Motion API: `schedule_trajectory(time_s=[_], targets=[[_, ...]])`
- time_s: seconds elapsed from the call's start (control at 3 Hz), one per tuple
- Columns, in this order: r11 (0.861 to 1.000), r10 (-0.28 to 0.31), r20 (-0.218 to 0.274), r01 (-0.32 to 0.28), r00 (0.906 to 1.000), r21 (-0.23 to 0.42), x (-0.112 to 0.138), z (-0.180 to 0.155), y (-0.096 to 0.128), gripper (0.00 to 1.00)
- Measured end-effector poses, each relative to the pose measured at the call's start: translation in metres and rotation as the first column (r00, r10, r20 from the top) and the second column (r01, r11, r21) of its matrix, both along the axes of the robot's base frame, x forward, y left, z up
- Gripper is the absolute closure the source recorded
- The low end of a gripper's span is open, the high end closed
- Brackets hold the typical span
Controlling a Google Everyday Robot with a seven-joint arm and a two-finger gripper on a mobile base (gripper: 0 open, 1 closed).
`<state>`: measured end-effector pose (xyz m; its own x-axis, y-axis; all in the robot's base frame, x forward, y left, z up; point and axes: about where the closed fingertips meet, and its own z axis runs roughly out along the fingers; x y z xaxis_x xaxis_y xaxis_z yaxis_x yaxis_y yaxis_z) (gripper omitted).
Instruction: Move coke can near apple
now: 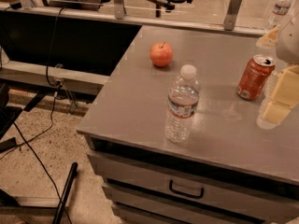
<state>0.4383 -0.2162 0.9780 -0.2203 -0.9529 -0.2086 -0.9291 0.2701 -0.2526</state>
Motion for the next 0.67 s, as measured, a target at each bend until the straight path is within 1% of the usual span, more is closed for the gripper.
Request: schedule_trajectory(time_s=[0.33, 0.67], targets=[[1.000, 0.000, 0.003, 0.000, 1.0000, 0.002, 0.001, 0.001, 0.000, 0.00], [0.995, -0.031, 0.040, 0.027, 0.9987, 0.092, 0.040, -0.002, -0.022, 0.00]])
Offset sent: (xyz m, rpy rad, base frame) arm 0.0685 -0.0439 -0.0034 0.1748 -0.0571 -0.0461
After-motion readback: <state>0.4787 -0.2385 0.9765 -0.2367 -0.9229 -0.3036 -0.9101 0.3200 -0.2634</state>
